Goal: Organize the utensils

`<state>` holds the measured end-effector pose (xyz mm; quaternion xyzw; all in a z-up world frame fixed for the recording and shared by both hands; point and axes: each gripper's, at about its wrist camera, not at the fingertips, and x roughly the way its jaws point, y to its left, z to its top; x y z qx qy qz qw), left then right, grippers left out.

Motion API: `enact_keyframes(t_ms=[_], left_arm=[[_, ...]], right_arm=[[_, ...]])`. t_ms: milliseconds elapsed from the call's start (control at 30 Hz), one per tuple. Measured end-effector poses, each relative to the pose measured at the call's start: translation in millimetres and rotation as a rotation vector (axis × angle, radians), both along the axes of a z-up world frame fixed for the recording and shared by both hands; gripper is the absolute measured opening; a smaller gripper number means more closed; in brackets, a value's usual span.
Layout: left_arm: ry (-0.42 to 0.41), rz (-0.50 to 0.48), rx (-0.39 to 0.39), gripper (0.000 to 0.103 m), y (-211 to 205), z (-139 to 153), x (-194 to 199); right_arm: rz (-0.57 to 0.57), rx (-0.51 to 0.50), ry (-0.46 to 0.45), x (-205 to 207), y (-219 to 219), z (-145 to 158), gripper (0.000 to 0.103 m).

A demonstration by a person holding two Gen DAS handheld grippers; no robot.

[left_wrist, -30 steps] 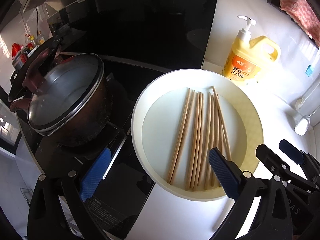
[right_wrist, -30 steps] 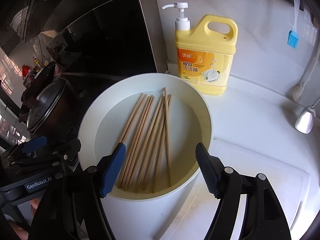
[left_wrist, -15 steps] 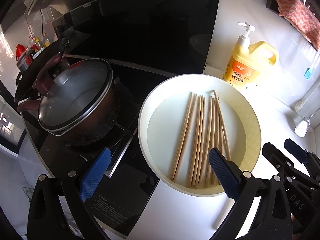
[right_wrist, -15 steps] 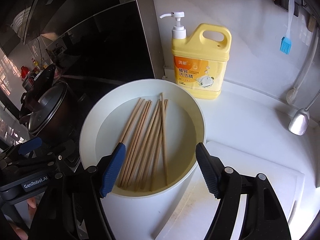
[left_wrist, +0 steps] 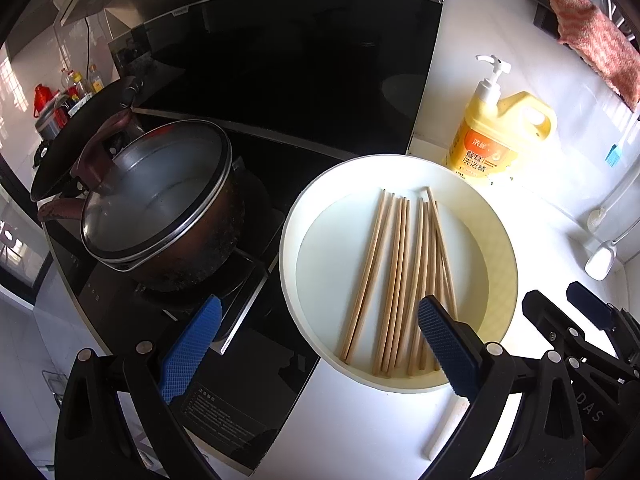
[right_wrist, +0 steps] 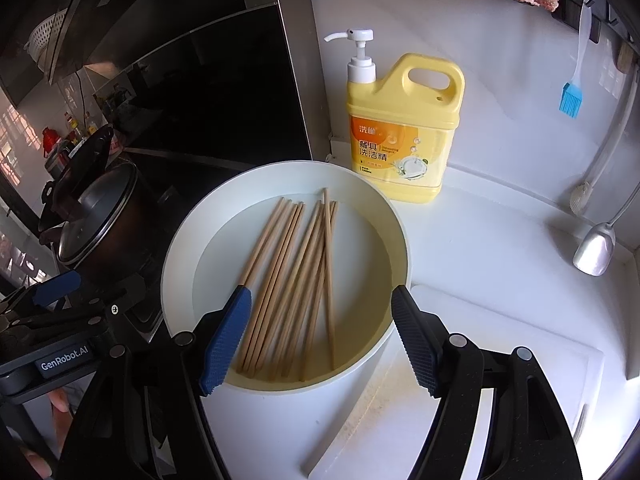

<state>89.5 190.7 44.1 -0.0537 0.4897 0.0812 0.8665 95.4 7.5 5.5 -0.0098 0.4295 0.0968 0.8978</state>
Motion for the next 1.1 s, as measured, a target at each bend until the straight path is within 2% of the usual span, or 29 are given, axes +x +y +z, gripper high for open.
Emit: enact_keyframes(t_ms=[533, 767, 1100], left_arm=[[0.001, 0.016, 0.004, 0.097, 4.6, 3.4, -0.9], [0.005, 0.010, 0.033, 0.097, 1.0, 2.5, -2.1], [0.000, -0.011, 0.016, 0.097, 0.3, 1.5, -2.3]], right_arm=[[-0.007, -0.005, -0.003, -3.0, -1.7, 1.7, 0.069], [-0.010, -0.006, -0.003, -3.7, -0.4, 1.8, 0.069], [-0.021, -0.004, -0.003, -4.6, -1.8, 1.8, 0.069]])
